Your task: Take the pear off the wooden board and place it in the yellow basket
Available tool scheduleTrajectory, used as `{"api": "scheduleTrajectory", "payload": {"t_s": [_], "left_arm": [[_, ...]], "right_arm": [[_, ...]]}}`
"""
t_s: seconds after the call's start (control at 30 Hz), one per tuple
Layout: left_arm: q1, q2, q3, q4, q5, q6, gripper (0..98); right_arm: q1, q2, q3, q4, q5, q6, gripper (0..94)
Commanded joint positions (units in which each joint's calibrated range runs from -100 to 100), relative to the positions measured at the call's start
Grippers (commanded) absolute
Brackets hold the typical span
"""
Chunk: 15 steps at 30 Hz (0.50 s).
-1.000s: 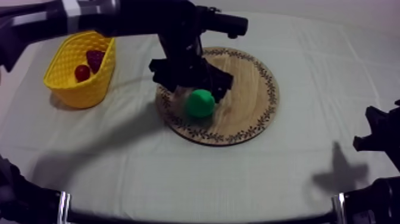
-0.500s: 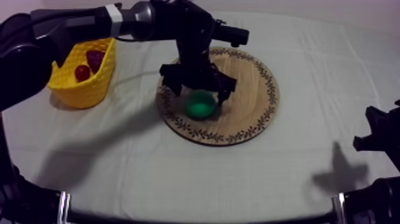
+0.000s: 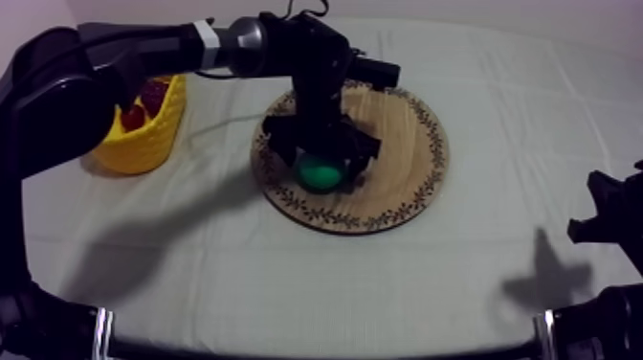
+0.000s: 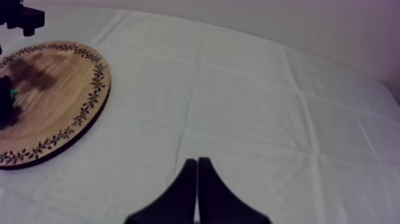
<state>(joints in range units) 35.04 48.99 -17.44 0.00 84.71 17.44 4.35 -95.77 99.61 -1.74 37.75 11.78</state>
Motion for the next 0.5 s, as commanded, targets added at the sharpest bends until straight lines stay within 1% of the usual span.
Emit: {"api": "scheduleTrajectory", "payload": {"t_s": [0.0, 0.27, 0.47], "left_arm": [[-0.17, 0.34, -0.44, 0.28, 0.09, -0.21, 82.9], [-0.43, 1.10, -2.26, 0.47, 0.59, -1.07, 64.8], [-0.40, 1.15, -2.41, 0.38, 0.59, -1.73, 54.0]], "right_arm": [[0.01, 0.01, 0.05, 0.01, -0.01, 0.01, 0.5], [0.01, 0.01, 0.05, 0.01, -0.01, 0.01, 0.5], [0.01, 0.01, 0.05, 0.01, -0.01, 0.01, 0.5]]}}
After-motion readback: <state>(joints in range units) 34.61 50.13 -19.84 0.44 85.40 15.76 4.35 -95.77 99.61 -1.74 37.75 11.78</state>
